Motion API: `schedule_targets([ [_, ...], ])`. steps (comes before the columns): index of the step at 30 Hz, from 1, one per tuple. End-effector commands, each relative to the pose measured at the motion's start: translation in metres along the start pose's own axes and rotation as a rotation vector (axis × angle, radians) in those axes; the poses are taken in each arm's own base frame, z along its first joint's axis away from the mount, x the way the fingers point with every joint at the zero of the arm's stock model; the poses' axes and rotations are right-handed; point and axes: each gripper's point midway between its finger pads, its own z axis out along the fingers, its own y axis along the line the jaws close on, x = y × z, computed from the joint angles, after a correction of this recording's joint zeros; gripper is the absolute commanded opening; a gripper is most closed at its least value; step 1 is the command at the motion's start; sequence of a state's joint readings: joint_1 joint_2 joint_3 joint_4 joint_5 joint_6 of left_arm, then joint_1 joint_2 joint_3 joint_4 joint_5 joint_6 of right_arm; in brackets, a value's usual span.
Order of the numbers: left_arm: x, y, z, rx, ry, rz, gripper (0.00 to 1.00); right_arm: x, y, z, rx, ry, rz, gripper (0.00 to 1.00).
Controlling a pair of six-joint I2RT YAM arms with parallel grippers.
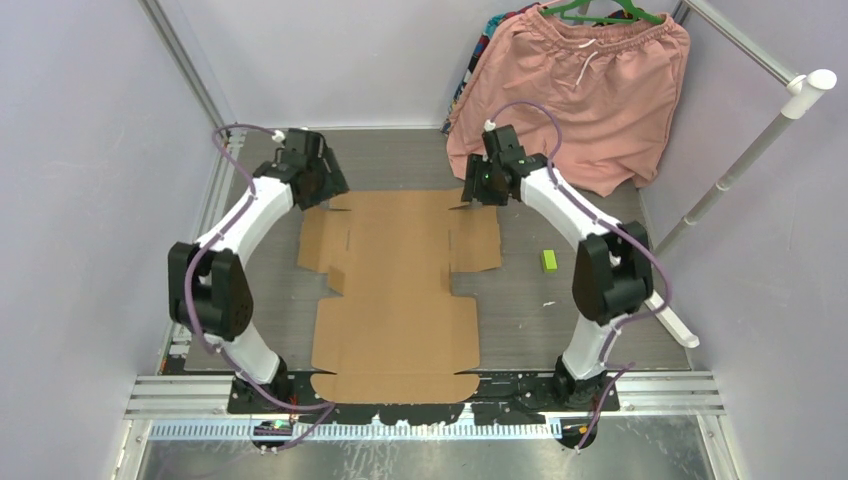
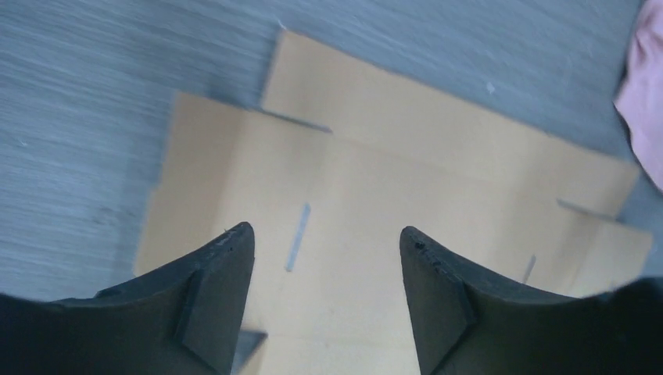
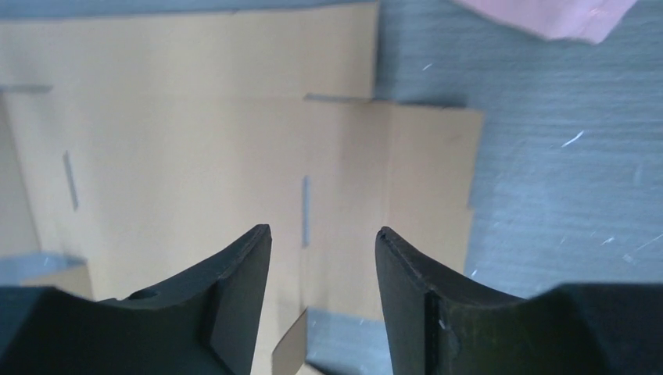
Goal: Fold the paper box
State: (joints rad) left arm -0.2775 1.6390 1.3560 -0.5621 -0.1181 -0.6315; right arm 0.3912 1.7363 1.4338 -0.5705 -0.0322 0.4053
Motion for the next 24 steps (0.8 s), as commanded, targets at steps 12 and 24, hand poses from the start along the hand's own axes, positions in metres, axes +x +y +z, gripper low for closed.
schedule_targets([
  [12, -0.069, 0.056, 0.073, -0.046, 0.055, -0.096, 0.01, -0.054, -0.069, 0.068, 0.132, 0.038, 0.120, 0.47],
  [24, -0.042, 0.082, 0.120, -0.138, 0.135, -0.075, 0.01, -0.034, -0.079, 0.103, 0.142, 0.103, 0.131, 0.46],
])
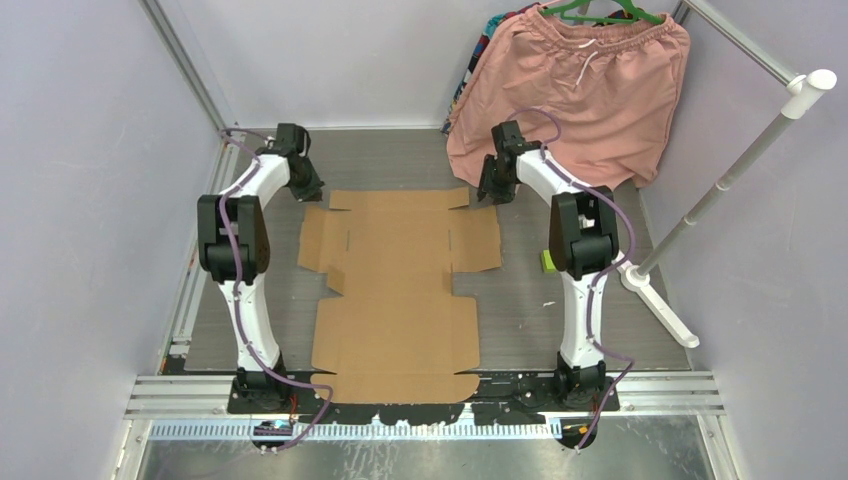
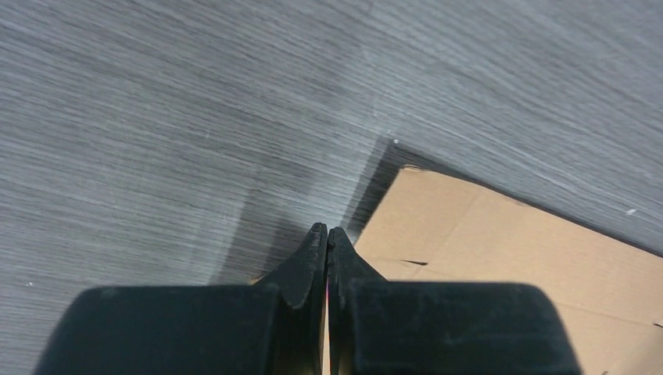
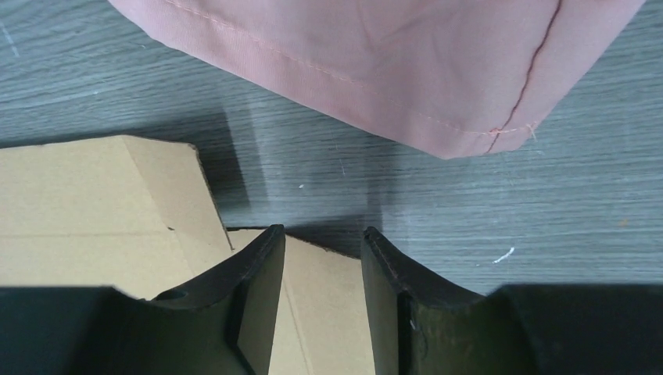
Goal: Fold the paper box
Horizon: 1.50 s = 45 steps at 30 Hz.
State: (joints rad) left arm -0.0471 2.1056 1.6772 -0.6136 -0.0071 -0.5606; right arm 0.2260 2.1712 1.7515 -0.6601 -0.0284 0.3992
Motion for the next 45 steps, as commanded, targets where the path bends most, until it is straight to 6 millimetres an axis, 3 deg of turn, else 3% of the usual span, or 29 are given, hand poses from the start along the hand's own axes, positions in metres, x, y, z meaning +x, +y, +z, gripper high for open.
schedule_targets([
  [1, -0.011, 0.001, -0.001, -0.013, -0.025, 0.029, 0.01, -0.014, 0.011, -0.002, -0.034, -0.036, -0.004, 0.46],
  [17, -0.006, 0.012, 0.026, -0.015, 0.008, 0.020, 0.01, -0.020, 0.015, 0.010, -0.046, -0.032, -0.024, 0.46],
  [29, -0.007, -0.008, 0.033, 0.092, 0.016, 0.019, 0.01, -0.022, 0.020, 0.015, -0.070, -0.026, -0.034, 0.46],
  [45, -0.008, -0.025, 0.026, 0.171, 0.001, 0.008, 0.01, -0.032, 0.041, 0.004, -0.147, -0.061, -0.055, 0.46],
])
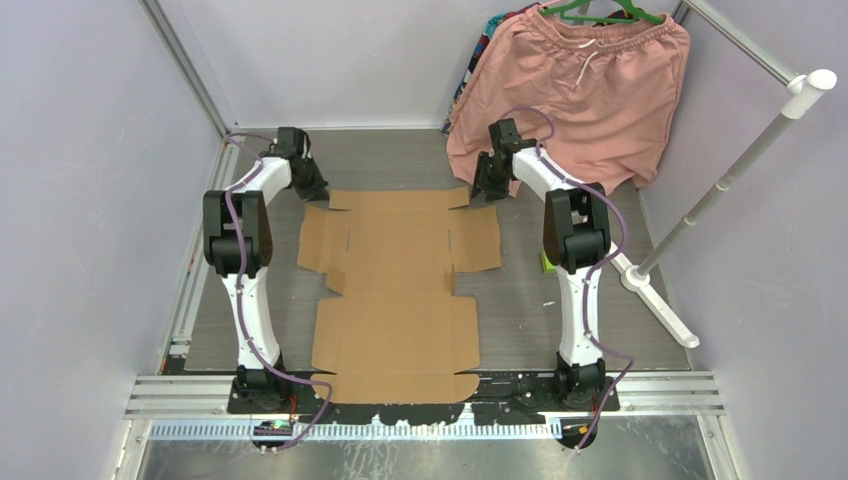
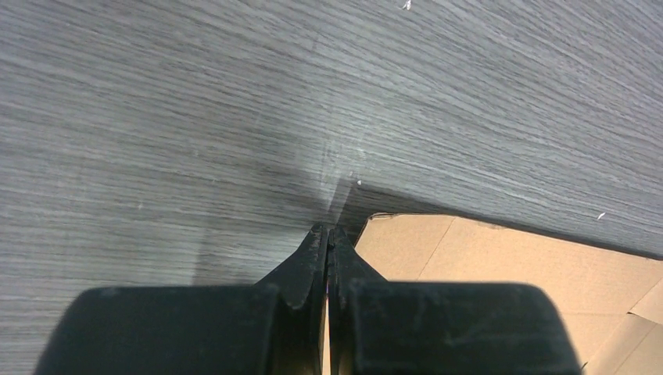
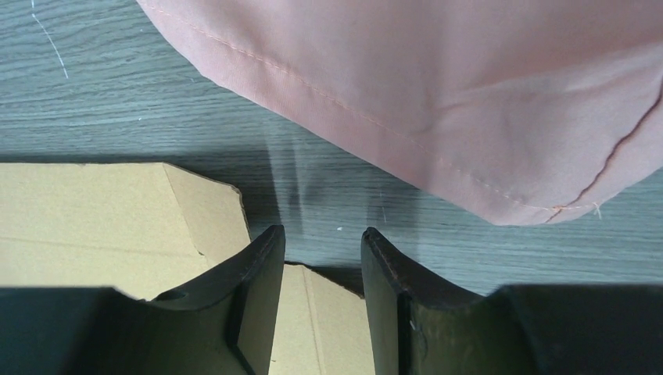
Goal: Fold the paper box
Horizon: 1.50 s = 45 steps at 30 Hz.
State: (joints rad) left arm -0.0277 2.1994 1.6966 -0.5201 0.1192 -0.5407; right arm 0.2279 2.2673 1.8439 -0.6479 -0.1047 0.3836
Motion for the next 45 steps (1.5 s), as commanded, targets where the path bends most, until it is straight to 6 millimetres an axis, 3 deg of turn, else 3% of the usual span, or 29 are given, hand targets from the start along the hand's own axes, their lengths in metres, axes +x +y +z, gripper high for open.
schedule_targets([
  [1, -0.011, -0.015, -0.006, 0.063, -0.039, 0.009, 0.01, -0.026, 0.027, -0.017, -0.077, -0.084, -0.045, 0.46],
  [17, -0.013, -0.032, -0.020, 0.100, -0.056, 0.018, 0.01, -0.027, 0.056, -0.028, -0.108, -0.115, -0.100, 0.46],
  [32, -0.016, -0.063, -0.038, 0.145, -0.079, 0.040, 0.01, -0.030, 0.076, -0.037, -0.107, -0.138, -0.151, 0.48],
  [38, -0.014, -0.073, -0.042, 0.153, -0.082, 0.049, 0.14, -0.026, 0.080, -0.033, -0.107, -0.127, -0.162, 0.48],
  [45, -0.010, -0.085, -0.044, 0.162, -0.083, 0.064, 0.17, -0.020, 0.088, -0.028, -0.111, -0.117, -0.177, 0.47],
])
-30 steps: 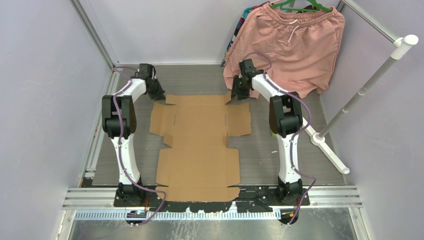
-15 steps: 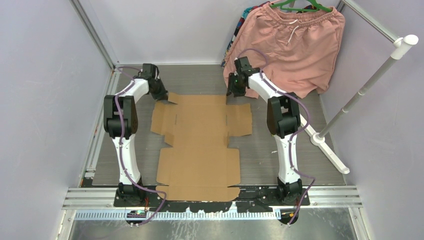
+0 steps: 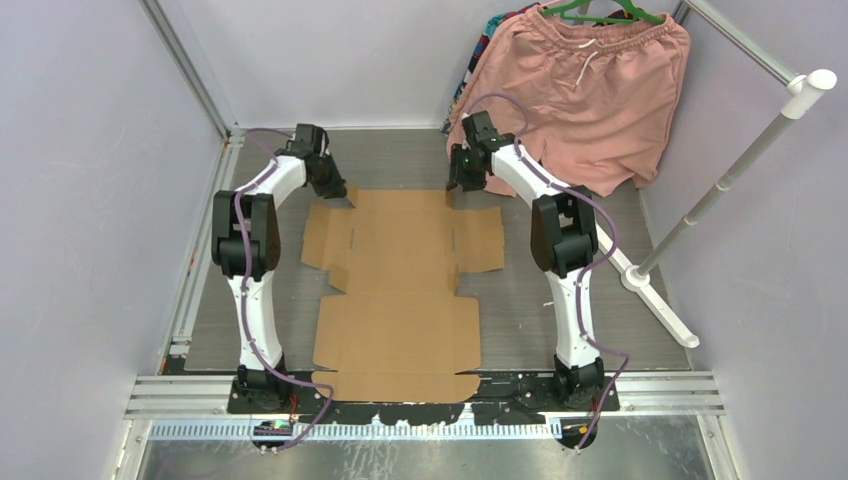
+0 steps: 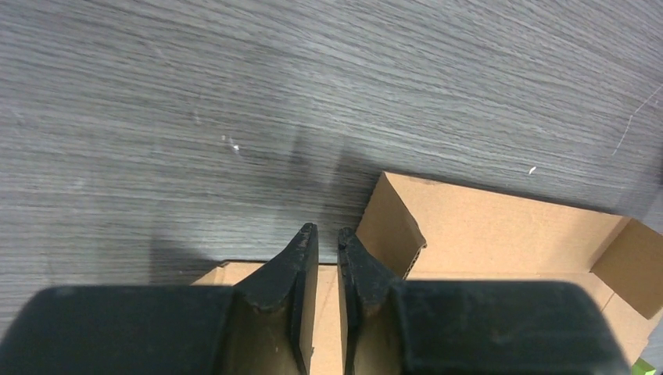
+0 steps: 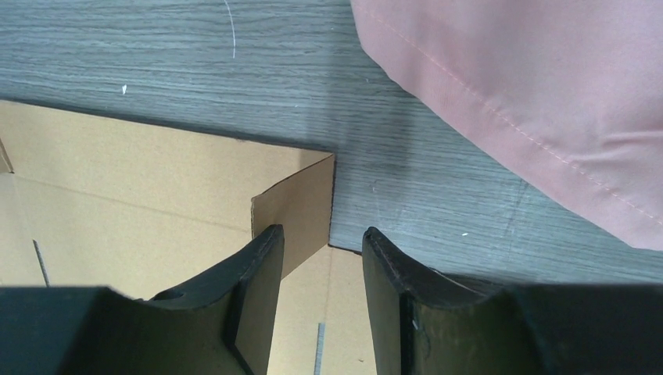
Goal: Fold the paper box
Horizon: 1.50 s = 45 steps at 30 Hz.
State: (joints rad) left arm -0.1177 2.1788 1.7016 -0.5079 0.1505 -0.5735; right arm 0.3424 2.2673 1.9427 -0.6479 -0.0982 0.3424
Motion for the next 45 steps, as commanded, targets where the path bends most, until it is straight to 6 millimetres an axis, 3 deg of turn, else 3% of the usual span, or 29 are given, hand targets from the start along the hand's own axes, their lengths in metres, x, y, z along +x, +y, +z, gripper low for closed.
schedule_targets([
  [1, -0.030, -0.037, -0.035, 0.079, -0.098, 0.023, 0.19, -0.018, 0.018, -0.010, -0.025, -0.054, -0.033, 0.47],
  [6, -0.025, -0.045, -0.033, 0.082, -0.092, 0.038, 0.29, -0.013, 0.021, -0.005, -0.021, -0.040, -0.042, 0.47],
  [17, -0.011, -0.064, -0.021, 0.080, -0.069, 0.070, 0.30, -0.003, 0.028, 0.008, -0.011, -0.011, -0.062, 0.47],
  [27, 0.008, -0.065, -0.002, 0.029, -0.028, 0.113, 0.30, 0.008, 0.025, 0.021, 0.060, 0.023, -0.109, 0.47],
  [36, 0.033, -0.063, 0.016, -0.047, 0.008, 0.175, 0.30, 0.022, 0.008, 0.032, 0.204, 0.053, -0.170, 0.47],
  [45, 0.051, -0.054, 0.032, -0.154, 0.050, 0.231, 0.30, 0.030, 0.004, 0.035, 0.253, 0.070, -0.202, 0.47],
])
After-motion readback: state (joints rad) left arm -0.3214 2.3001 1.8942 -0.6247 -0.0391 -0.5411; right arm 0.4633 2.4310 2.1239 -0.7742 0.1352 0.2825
